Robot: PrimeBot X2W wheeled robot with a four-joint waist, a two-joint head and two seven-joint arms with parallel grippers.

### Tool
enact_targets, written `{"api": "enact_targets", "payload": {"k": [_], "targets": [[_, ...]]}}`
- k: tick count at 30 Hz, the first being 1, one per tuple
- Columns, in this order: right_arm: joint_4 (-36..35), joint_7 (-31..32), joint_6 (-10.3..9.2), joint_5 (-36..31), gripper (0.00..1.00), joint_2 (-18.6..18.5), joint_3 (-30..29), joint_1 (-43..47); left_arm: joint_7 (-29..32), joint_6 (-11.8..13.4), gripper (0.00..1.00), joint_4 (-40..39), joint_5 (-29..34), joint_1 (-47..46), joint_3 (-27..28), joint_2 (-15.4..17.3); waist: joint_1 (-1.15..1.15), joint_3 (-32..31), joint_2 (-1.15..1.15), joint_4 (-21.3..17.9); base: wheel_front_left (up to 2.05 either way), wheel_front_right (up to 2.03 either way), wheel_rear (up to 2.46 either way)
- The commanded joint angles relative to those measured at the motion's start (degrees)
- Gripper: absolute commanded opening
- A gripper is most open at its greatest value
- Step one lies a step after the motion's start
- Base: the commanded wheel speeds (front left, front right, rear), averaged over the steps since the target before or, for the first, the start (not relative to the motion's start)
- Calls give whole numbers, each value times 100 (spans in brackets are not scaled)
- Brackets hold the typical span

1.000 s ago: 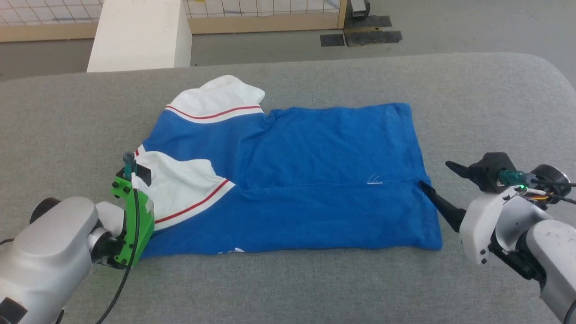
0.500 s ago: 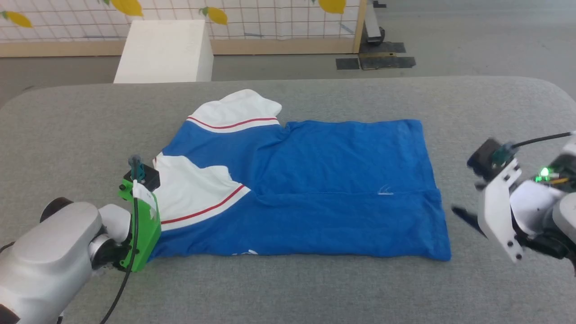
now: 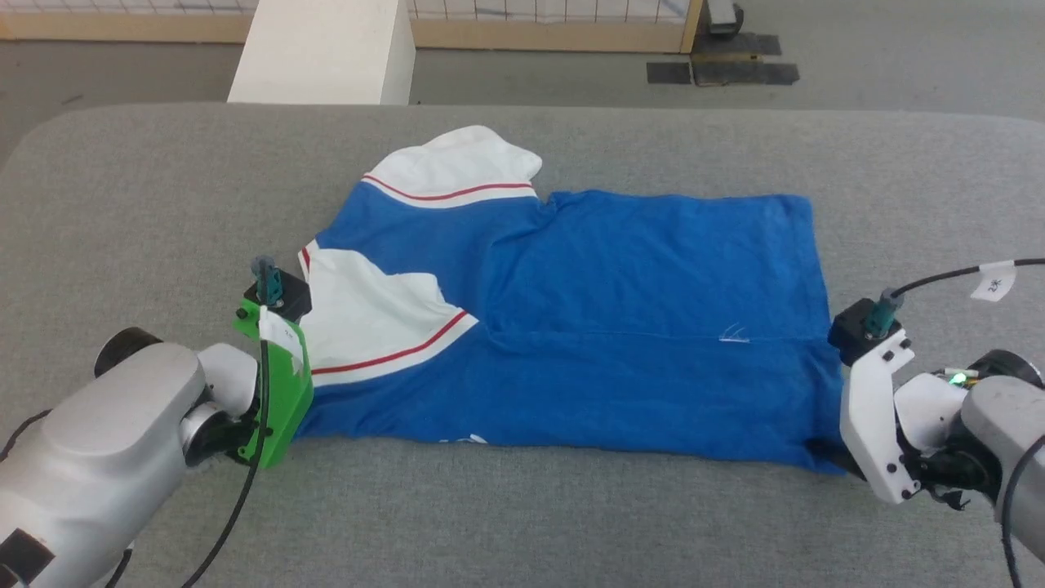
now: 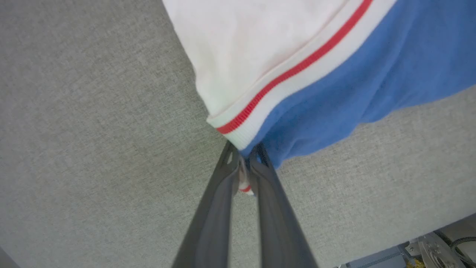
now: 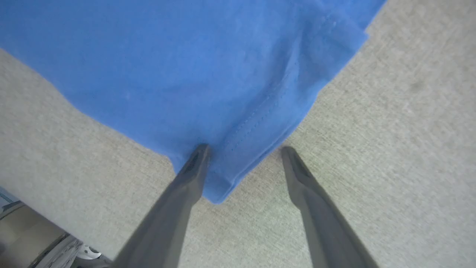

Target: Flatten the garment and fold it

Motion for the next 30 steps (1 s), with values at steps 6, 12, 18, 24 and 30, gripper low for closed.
{"api": "enact_targets", "payload": {"k": [6,12,18,24,30], "targets": [[212,-233,-8,-175,100,165,501,93,-91,-13,0,82,39,-163,-26,-23,0,263,0,60,0,0,0],[178,-832,-8,-263,0,42,703,-228,-228,-13,0,209,-54,-116,-20,-30,0,193,0,-36,0,0,0],[-115,-1379,-8,-14,0,-207,691,-386,-346,-13,0,226,-182,-64,-25,31,0,-105,0,-103,0,0,0],[-705,-1704,-8,86,0,-704,685,-399,-569,-13,0,-168,-377,37,1,366,0,-419,0,-149,0,0,0],[-1341,-1695,-8,152,0,-1248,611,-148,-591,-13,0,-691,-349,317,-115,851,0,-670,0,-137,0,0,0]]}}
